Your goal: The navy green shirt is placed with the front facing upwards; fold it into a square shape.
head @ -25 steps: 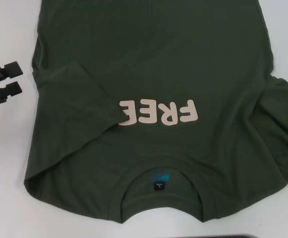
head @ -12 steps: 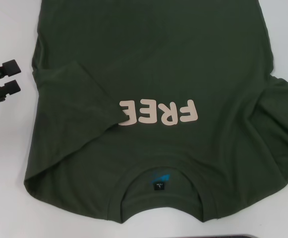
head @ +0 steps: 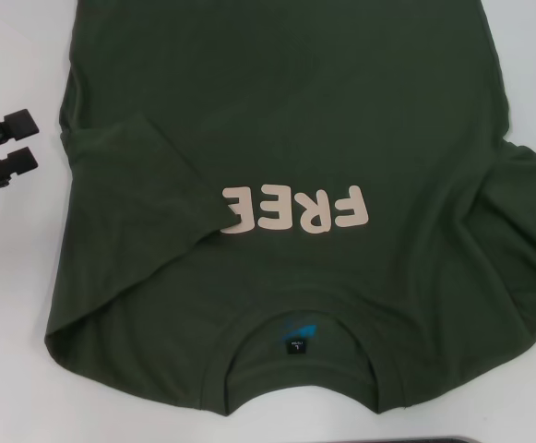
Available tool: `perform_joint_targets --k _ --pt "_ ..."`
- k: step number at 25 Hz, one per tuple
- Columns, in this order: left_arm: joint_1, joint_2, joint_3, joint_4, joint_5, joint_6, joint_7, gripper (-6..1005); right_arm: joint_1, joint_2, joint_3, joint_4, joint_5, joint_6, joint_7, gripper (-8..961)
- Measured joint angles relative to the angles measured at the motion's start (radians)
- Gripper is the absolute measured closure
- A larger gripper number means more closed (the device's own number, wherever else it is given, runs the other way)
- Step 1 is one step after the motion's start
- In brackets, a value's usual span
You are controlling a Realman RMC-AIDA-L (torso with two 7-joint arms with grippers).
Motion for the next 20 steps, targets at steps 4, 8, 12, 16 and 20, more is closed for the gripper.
perform_joint_targets --k 4,8,12,16,20 --pt "0.0 0.0 0.0 -0.001 0.0 -0.001 0.0 149 0.007 0.0 -0.013 0.018 0.0 0.022 -0.001 207" --pt "0.001 -0.001 0.0 -0.002 0.0 -0.001 0.002 150 0.015 0.002 -0.021 0.019 0.0 0.03 -0.001 213" --pt "0.001 -0.003 0.0 -0.003 0.0 -0.001 0.007 151 0.024 0.008 -0.022 0.024 0.0 0.037 -0.001 220" --pt "0.005 -0.003 0.0 -0.004 0.0 -0.001 0.01 152 0.032 0.011 -0.027 0.05 0.0 0.051 -0.002 226" --pt "0.007 -0.003 0.0 -0.004 0.0 -0.001 0.011 153 0.034 0.011 -0.039 0.067 0.0 0.062 0.0 232"
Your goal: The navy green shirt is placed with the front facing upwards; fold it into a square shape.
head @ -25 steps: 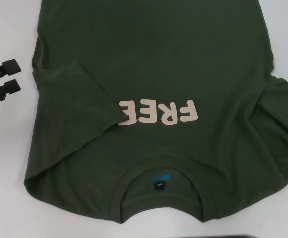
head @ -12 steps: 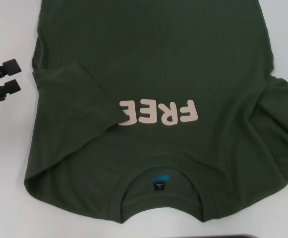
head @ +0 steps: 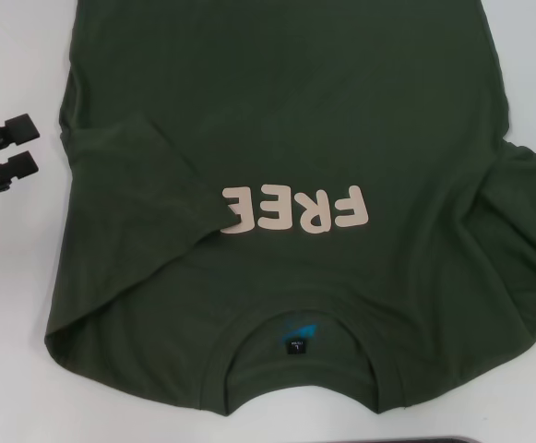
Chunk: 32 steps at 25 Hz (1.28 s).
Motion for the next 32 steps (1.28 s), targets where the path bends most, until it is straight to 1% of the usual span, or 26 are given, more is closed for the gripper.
perform_joint_targets --k 7,11,18,23,26,29,32 --pt "0.0 -0.005 0.0 0.0 0.0 0.004 0.001 154 -0.005 -0.007 0.005 0.0 0.001 -0.003 0.015 243" --pt "0.0 -0.008 0.0 0.0 0.0 0.006 0.001 155 -0.011 -0.013 0.01 -0.003 0.004 -0.006 0.014 328" --pt "-0.001 -0.011 -0.001 0.0 0.0 0.009 0.001 157 -0.011 -0.014 0.004 0.005 0.002 -0.001 0.007 477" --pt "-0.002 -0.011 -0.002 0.0 0.0 0.01 0.001 158 -0.01 -0.014 0.001 0.003 0.001 -0.007 -0.001 716" --pt "-0.003 -0.011 -0.002 0.0 0.0 0.01 0.001 159 -0.011 -0.016 0.005 -0.005 0.002 -0.019 -0.002 791" --pt "-0.003 -0.01 -0.002 0.0 0.0 0.01 0.0 159 -0.014 -0.027 0.008 -0.006 0.002 -0.027 0.002 865" --pt "-0.003 -0.009 -0.002 0.0 0.0 0.01 -0.002 160 -0.019 -0.035 0.008 -0.008 0.001 -0.029 0.007 905"
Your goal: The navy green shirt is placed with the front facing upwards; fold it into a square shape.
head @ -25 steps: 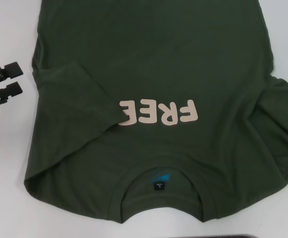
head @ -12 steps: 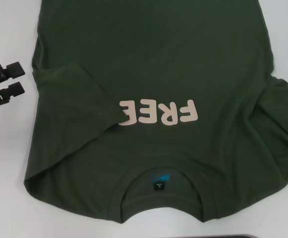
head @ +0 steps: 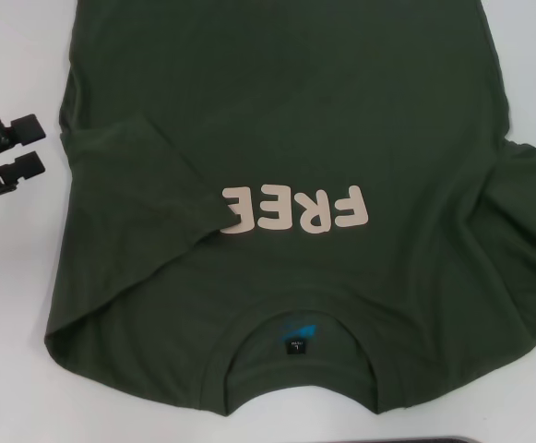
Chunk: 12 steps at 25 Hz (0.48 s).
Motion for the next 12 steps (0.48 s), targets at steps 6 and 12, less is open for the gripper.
perform_joint_targets --k 6,12 --pt "0.001 0.002 0.0 0.0 -0.002 0.001 -0.004 161 -0.018 -0.015 0.002 -0.06 0.0 -0.022 0.034 932" --pt "-0.003 0.003 0.0 0.0 -0.003 0.002 -0.005 163 -0.026 -0.02 0.035 -0.114 0.001 -0.03 0.061 931"
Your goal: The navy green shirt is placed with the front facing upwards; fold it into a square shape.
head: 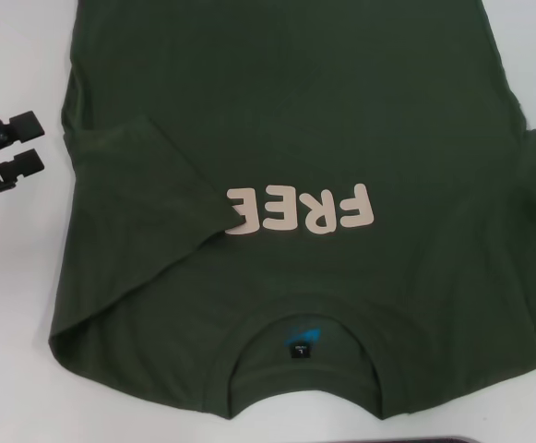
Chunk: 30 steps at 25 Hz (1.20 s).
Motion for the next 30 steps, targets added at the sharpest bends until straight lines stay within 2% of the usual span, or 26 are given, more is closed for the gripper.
perform_joint_targets --k 9,19,27,30 --pt "-0.002 0.002 -0.012 0.0 0.0 -0.001 -0.002 165 0.019 0.001 0.005 0.004 -0.001 -0.016 0.01 931" --pt "-0.002 0.002 -0.025 0.0 0.0 -0.009 -0.002 167 0.078 0.03 -0.001 0.01 0.007 -0.09 0.016 931" --pt "-0.001 0.002 -0.041 0.0 0.0 -0.019 0.0 169 0.139 0.063 -0.015 0.021 0.009 -0.137 0.016 932" --pt "0.001 0.002 -0.05 0.0 0.0 -0.022 0.002 169 0.156 0.067 -0.016 0.051 0.01 -0.138 0.013 932"
